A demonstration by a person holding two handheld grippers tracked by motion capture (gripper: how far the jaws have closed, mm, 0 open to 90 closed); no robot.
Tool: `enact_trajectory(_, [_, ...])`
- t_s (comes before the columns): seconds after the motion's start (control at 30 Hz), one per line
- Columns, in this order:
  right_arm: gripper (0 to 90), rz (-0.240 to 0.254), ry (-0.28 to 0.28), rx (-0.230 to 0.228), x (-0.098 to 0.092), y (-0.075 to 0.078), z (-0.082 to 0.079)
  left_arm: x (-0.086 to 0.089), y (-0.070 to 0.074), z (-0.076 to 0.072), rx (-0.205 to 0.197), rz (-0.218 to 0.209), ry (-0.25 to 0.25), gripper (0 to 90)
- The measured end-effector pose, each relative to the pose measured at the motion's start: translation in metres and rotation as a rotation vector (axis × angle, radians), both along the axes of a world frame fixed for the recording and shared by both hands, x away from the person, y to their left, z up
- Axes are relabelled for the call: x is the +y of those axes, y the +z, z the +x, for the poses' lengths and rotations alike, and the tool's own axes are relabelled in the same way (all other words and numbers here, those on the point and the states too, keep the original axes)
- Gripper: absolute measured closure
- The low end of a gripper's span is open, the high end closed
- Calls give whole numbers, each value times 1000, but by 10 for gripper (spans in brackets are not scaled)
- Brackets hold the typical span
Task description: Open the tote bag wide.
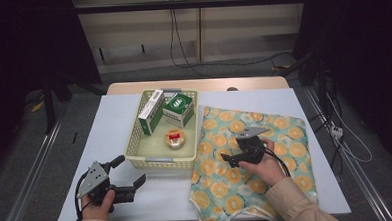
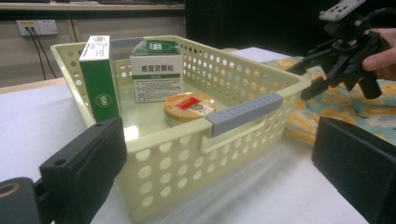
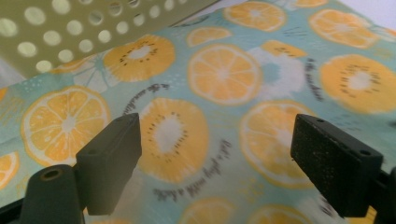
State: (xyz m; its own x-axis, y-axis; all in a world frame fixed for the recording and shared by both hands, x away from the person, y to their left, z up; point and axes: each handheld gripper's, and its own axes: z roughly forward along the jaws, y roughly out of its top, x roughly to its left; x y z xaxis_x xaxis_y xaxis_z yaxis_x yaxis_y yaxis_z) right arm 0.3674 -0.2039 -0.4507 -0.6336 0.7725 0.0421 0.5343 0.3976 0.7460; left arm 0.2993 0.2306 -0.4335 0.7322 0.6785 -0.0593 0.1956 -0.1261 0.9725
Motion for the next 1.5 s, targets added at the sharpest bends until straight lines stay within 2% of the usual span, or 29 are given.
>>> enact_trajectory(0.17, [217, -14, 34, 14, 15, -8, 4, 1, 0, 0, 1, -8, 0, 28])
enact_trajectory(0.2, [254, -20, 49, 17, 19, -10, 4, 1, 0, 0, 2, -10, 1, 28])
enact_trajectory(0.3, [271, -33, 59, 7, 22, -13, 4, 2, 0, 1, 3, -15, 3, 28])
enact_trajectory(0.43, [419, -33, 67, 2, 23, -12, 4, 1, 0, 0, 7, -12, 4, 28])
enact_trajectory(0.57, [471, -48, 86, 23, 23, -10, 6, 2, 0, 0, 4, -12, 8, 28])
enact_trajectory(0.7, [687, -75, 132, 26, 29, -6, 6, 3, 0, 1, 7, -9, 12, 28])
enact_trajectory(0.77, [755, -57, 136, 38, 29, -6, 6, 3, -1, 1, 5, -6, 12, 28])
enact_trajectory(0.83, [785, -52, 136, 41, 29, -7, 6, 3, 0, 1, 3, -8, 12, 28])
enact_trajectory(0.93, [889, -59, 136, 20, 29, -8, 6, 2, 0, 0, 1, -6, 12, 28])
enact_trajectory(1.23, [900, -61, 139, 4, 30, -8, 6, 3, 0, 0, 0, -4, 17, 28])
enact_trajectory(1.33, [900, -25, 120, 19, 27, -8, 8, 2, 0, 0, 5, -11, 17, 28])
enact_trajectory(1.5, [900, -3, 69, 3, 15, -1, 21, 3, 0, 1, 2, -8, 11, 28])
